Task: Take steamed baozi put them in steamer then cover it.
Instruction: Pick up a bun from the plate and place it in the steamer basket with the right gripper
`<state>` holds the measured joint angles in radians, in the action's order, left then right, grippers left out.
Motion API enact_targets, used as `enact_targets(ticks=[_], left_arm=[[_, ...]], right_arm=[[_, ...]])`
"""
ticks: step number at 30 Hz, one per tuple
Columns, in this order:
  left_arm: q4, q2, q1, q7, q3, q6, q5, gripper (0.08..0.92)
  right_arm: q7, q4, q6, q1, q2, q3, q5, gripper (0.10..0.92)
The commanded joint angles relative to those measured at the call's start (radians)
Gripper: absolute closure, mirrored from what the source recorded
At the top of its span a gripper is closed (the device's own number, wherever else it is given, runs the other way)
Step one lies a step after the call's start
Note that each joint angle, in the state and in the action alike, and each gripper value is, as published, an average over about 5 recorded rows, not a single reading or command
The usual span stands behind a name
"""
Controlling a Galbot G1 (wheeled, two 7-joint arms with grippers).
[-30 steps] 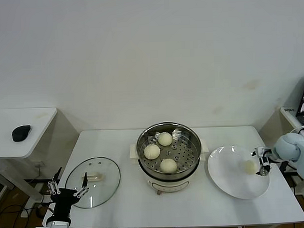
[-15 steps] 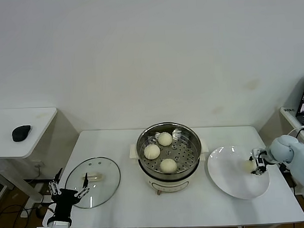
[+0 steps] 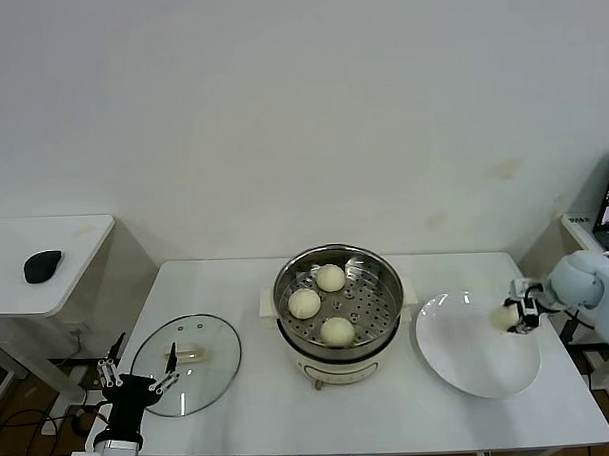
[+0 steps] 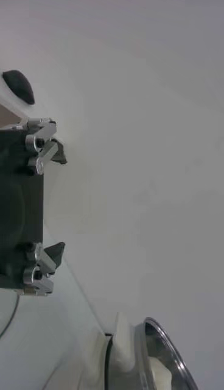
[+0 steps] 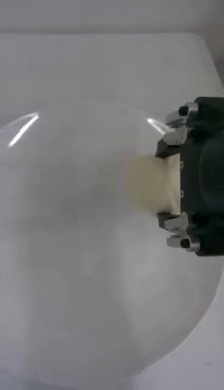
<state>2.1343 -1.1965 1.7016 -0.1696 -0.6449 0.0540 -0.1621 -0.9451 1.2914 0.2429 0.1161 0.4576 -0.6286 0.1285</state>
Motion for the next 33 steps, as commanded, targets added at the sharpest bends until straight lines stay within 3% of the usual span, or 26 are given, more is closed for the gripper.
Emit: enact_targets(ticks=[1, 7, 15, 23, 33], left_arm=[[0.003, 0.004, 0.0, 0.0, 0.002, 0.0, 0.001, 0.177], [0.011, 0.012, -0.006, 0.001, 0.008, 0.001, 0.006, 0.177], [0.017, 0.01, -0.007, 0.0, 0.015, 0.001, 0.006, 0.177], [0.018, -0.002, -0.008, 0.001, 0.013, 0.003, 0.006, 0.177], [0.011, -0.004, -0.019, 0.004, 0.006, 0.012, 0.011, 0.177]], right_arm=[[0.016, 0.265, 0.13, -0.499, -0.104, -0.42, -0.278, 0.444], [0.056, 0.395, 0.238, -0.954, -0.026, -0.781, -0.523, 0.438], [0.176, 0.462, 0.396, -1.025, 0.181, -0.843, -0.783, 0.431], [0.243, 0.403, 0.452, -0.839, 0.339, -0.766, -0.812, 0.431], [0.239, 0.293, 0.424, -0.636, 0.41, -0.715, -0.673, 0.431]])
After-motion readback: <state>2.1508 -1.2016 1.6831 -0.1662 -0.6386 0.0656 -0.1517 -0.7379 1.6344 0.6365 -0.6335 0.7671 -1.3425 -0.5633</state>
